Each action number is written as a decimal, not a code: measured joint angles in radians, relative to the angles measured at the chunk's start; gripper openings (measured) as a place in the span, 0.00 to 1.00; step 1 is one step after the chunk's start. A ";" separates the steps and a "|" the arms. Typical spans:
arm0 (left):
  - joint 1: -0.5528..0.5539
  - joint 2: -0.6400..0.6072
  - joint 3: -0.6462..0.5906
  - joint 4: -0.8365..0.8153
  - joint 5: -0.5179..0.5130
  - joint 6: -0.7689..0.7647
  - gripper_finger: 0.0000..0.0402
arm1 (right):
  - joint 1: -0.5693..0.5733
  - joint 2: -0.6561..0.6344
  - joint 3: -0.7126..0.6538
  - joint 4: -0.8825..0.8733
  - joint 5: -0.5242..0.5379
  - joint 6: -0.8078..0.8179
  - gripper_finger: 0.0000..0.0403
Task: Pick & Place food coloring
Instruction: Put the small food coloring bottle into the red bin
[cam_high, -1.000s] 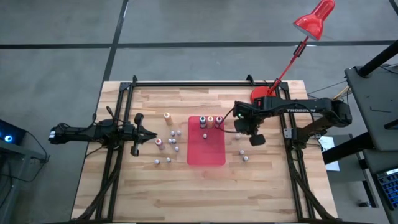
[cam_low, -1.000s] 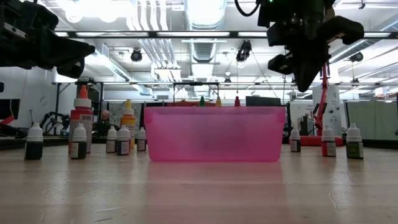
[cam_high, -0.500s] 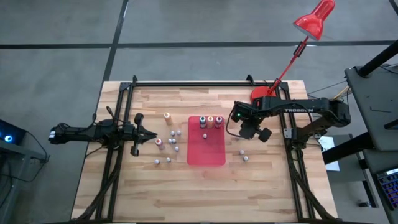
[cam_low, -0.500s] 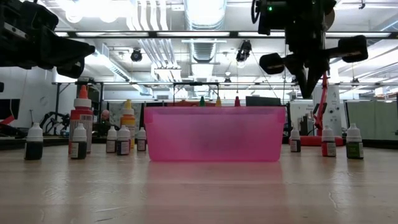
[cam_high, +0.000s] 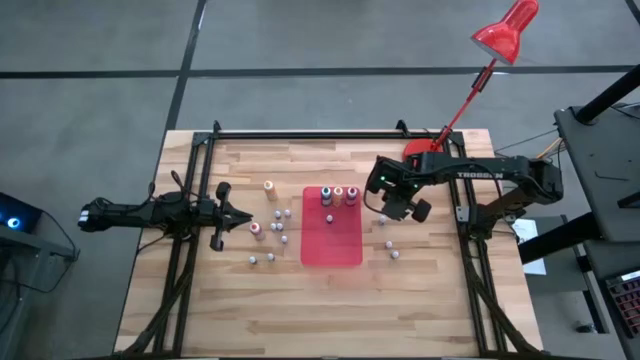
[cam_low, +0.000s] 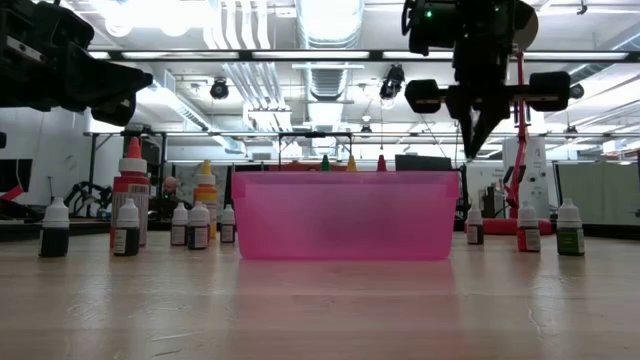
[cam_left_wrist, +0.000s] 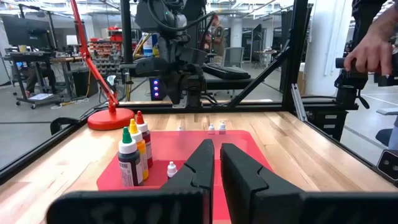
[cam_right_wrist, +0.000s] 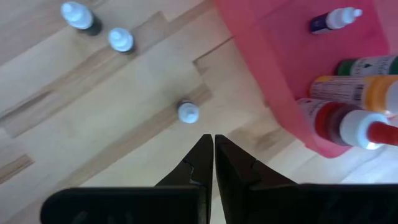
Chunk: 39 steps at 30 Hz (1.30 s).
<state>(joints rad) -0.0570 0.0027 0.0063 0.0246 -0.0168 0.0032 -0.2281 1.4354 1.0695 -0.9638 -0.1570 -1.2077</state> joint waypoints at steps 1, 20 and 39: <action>0.000 0.000 0.000 0.000 0.000 0.000 0.01 | -0.003 0.007 0.000 0.005 0.000 0.001 0.02; 0.000 0.000 0.000 0.000 0.000 0.000 0.01 | -0.017 0.115 0.000 0.039 -0.005 0.106 0.33; 0.000 0.000 0.000 0.000 0.000 0.000 0.01 | 0.034 0.187 -0.010 0.062 -0.009 0.266 0.45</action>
<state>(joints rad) -0.0568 0.0026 0.0063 0.0242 -0.0170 0.0034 -0.1940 1.6226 1.0596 -0.9017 -0.1663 -0.9416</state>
